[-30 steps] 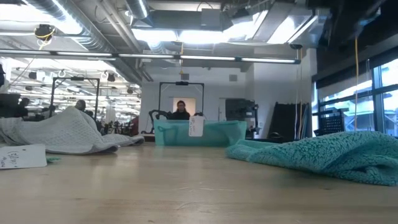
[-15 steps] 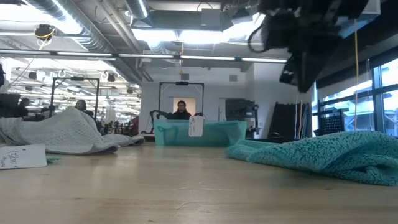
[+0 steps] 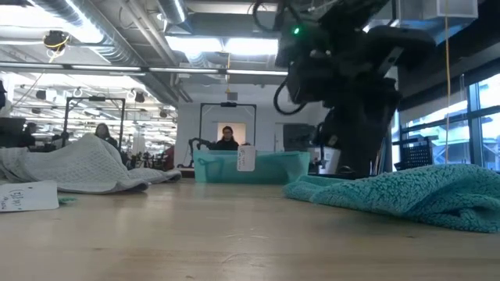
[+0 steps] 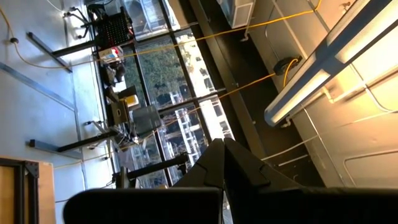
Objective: Fold microfiber towels
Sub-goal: Prepare the blue towel
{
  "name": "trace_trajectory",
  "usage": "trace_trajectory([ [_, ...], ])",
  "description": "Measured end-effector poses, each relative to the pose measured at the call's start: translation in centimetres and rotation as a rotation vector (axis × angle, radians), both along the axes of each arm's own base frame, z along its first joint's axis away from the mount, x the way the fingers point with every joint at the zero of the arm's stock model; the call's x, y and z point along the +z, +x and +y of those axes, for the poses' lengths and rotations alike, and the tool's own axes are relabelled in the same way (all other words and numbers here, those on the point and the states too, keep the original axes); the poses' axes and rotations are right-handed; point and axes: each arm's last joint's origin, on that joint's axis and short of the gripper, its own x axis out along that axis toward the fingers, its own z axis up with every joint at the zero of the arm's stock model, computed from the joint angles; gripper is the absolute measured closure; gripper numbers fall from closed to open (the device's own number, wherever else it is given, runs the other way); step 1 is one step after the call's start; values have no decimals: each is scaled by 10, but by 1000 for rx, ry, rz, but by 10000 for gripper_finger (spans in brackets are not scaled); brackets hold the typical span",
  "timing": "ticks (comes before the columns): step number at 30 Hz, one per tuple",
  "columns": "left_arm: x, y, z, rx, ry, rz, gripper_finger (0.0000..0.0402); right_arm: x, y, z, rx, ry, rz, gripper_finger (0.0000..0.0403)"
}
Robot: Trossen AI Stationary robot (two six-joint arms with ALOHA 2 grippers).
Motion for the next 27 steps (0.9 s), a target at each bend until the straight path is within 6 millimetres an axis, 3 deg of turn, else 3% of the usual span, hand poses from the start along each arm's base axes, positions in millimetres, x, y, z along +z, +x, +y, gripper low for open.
trace_trajectory([
  [4, 0, 0, 0, 0, 0, 0, 401, -8, 7, 2, 14, 28, 19, 305],
  [14, 0, 0, 0, 0, 0, 0, 401, 0, 16, 1, 142, -63, -112, 300],
  [23, 0, 0, 0, 0, 0, 0, 401, -10, 11, 0, 178, -117, -110, 219],
  [27, 0, -1, 1, 59, 36, 46, 401, -15, 10, -1, 173, -143, -124, 206],
])
